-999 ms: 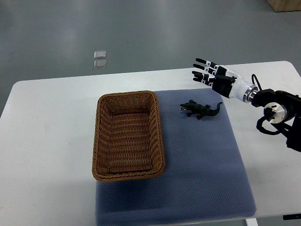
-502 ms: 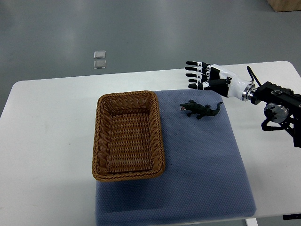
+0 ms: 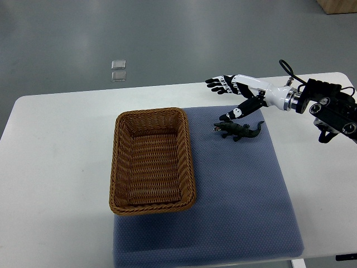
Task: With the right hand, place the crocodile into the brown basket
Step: 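Lower the right hand over the crocodile and close fingers around it, then lift the crocodile off the mat with the right hand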
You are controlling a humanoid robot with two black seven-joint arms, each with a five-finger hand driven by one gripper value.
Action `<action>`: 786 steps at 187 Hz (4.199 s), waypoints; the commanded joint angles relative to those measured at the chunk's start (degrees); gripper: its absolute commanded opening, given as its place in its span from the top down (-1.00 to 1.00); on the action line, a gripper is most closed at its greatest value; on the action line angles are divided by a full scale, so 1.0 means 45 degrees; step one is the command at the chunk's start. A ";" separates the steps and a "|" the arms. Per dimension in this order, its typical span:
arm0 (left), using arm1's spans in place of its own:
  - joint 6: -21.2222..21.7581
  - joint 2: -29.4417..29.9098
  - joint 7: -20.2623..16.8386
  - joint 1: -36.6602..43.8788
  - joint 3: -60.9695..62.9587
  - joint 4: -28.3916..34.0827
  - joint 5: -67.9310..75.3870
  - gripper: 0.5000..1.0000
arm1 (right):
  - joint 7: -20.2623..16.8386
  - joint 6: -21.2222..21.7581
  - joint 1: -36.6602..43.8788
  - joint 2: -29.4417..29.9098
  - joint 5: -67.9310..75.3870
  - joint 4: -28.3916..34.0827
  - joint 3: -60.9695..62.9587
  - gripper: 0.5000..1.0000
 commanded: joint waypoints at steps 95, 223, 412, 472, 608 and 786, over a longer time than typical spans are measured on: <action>-0.0004 0.0000 0.0000 0.0000 0.0001 0.0001 0.0001 -1.00 | -0.0854 -0.1818 0.0556 0.0213 -0.3013 -0.0038 -0.2024 -0.61; 0.0015 0.0000 0.0000 0.0000 0.0001 0.0001 0.0001 -1.00 | -0.1108 -0.4377 0.1532 0.0564 -0.4185 -0.0370 -0.5207 -0.50; -0.0004 0.0000 0.0000 0.0000 0.0001 0.0001 0.0001 -1.00 | -0.1518 -0.3986 0.2392 0.1385 -0.4204 -0.0937 -0.6926 0.43; -0.0004 0.0000 0.0000 0.0000 0.0001 0.0001 0.0001 -1.00 | -0.1518 -0.3967 0.2431 0.1385 -0.4380 -0.0937 -0.6946 1.00; -0.0004 0.0000 0.0000 0.0000 0.0001 0.0001 0.0001 -1.00 | -0.1401 -0.3967 0.2841 0.1385 -0.4341 -0.0937 -0.6907 1.00; -0.0004 0.0000 0.0000 0.0000 0.0001 0.0001 0.0001 -1.00 | -0.1147 -0.3381 0.3954 0.1365 -0.4361 -0.0917 -0.6946 1.00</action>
